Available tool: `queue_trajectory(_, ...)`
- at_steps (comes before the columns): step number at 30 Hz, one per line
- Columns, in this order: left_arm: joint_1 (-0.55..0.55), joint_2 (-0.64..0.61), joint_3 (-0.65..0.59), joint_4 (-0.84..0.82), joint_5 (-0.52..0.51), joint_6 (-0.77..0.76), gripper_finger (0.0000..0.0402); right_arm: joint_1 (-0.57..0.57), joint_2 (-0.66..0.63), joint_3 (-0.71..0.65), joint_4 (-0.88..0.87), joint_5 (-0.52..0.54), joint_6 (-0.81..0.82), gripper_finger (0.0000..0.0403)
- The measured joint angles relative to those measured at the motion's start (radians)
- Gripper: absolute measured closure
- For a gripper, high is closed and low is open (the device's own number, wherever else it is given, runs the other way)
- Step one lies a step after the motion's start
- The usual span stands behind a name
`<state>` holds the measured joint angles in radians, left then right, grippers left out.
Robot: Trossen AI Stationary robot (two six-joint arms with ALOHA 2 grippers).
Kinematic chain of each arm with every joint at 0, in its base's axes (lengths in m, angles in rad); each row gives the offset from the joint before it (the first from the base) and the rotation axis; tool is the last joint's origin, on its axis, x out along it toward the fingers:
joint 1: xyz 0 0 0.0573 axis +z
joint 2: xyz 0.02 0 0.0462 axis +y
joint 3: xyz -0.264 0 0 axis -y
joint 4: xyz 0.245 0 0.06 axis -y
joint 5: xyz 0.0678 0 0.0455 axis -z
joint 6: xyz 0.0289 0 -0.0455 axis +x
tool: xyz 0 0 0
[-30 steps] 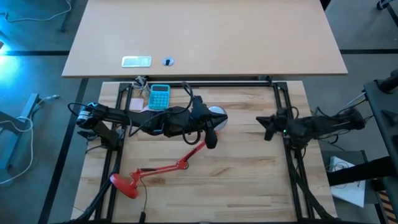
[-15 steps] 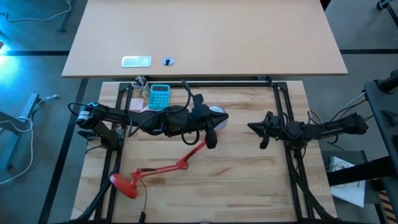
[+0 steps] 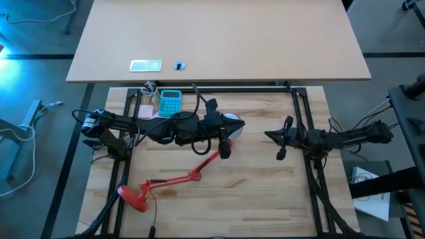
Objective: Screw lightbulb
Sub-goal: Remove the light bulb from the red lamp
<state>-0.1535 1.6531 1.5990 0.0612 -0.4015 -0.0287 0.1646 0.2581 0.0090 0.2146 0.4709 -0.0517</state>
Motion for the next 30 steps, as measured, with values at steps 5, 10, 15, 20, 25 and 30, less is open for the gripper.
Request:
queue_trajectory(5, 0.0, 0.0, 0.0, 0.009, -0.002, -0.028, 0.0384, 0.0, 0.0, 0.0, 0.0, 0.0, 0.0, 0.0403)
queue_trajectory(10, 0.001, 0.007, 0.0, 0.068, -0.016, -0.117, 0.0384, 0.0, 0.0, 0.0, 0.0, 0.0, -0.001, 0.0403)
queue_trajectory(15, -0.003, 0.006, 0.0, 0.145, -0.017, -0.169, 0.0384, 0.0, 0.0, 0.001, 0.0, 0.0, -0.001, 0.0403)
queue_trajectory(20, -0.004, 0.006, 0.0, 0.167, -0.016, -0.179, 0.0384, 0.0, 0.0, 0.001, 0.0, 0.0, -0.002, 0.0403)
queue_trajectory(25, -0.004, 0.006, 0.0, 0.165, -0.016, -0.262, 0.0384, 0.0, 0.0, 0.001, 0.0, 0.0, -0.002, 0.0403)
queue_trajectory(30, -0.004, 0.007, 0.0, 0.172, -0.016, -0.313, 0.0384, 0.0, 0.0, 0.001, 0.0, 0.0, -0.002, 0.0403)
